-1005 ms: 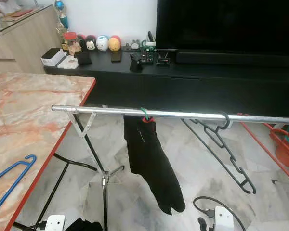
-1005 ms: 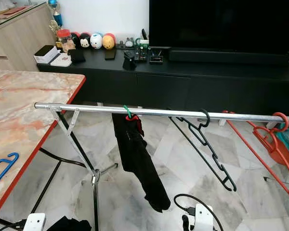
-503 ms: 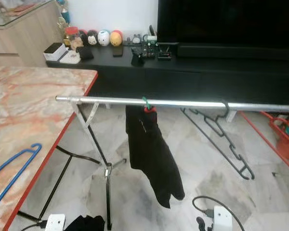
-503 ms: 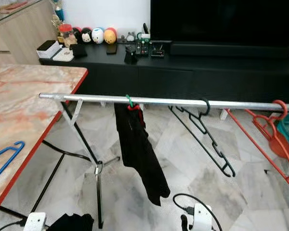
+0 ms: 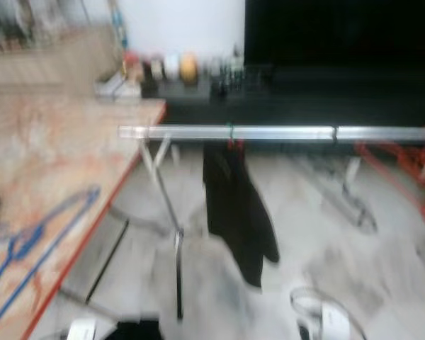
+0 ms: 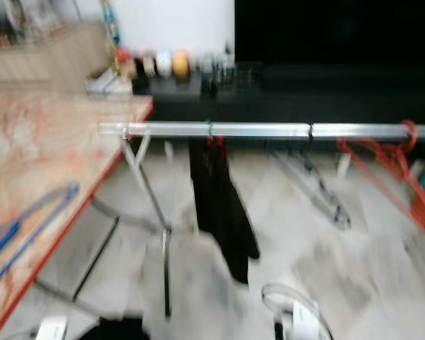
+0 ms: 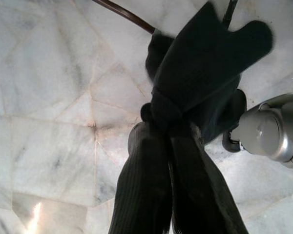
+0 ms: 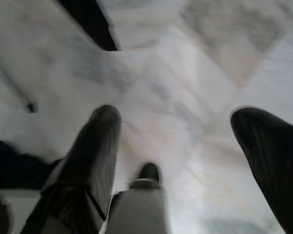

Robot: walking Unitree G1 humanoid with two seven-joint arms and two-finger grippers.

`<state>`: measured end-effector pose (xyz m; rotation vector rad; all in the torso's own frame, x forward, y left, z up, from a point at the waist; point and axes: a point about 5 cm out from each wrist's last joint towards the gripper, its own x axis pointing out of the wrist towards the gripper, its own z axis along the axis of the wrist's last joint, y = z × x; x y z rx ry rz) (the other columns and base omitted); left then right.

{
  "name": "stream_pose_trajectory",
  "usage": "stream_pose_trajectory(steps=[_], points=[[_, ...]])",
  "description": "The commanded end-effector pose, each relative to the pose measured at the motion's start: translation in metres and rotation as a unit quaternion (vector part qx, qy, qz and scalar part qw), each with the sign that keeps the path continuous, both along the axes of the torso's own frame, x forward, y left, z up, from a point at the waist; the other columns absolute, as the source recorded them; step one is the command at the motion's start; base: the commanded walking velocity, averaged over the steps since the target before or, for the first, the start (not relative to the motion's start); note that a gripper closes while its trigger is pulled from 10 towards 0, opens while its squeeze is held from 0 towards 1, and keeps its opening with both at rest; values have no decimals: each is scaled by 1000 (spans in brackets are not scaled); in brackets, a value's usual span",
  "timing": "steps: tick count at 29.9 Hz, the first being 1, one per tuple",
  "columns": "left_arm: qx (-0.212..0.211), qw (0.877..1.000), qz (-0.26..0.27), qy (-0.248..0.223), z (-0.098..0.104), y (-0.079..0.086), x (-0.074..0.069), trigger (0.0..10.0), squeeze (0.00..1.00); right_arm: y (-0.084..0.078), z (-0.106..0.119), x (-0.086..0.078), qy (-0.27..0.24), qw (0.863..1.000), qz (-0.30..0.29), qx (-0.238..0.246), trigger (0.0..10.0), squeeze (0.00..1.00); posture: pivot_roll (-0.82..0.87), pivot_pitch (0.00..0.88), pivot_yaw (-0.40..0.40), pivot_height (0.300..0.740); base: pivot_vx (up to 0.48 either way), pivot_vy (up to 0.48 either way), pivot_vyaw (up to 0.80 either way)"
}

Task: Hang hanger

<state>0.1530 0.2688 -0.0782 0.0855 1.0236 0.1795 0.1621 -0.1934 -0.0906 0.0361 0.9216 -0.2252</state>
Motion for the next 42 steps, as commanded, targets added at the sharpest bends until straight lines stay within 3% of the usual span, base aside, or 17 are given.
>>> stream_pose_trajectory(steps=[1, 42], points=[[1, 1000, -4, -1, 0, -1, 1, 10000, 0, -7, 0, -2, 3, 1000, -4, -8, 10000, 0, -19, 0, 79, 740, -270, 0, 0], [5, 1000, 1, -9, 1, -1, 3, 10000, 0, -9, 1, -2, 3, 1000, 8, -8, 10000, 0, -17, 16, 76, 740, -267, 0, 0]])
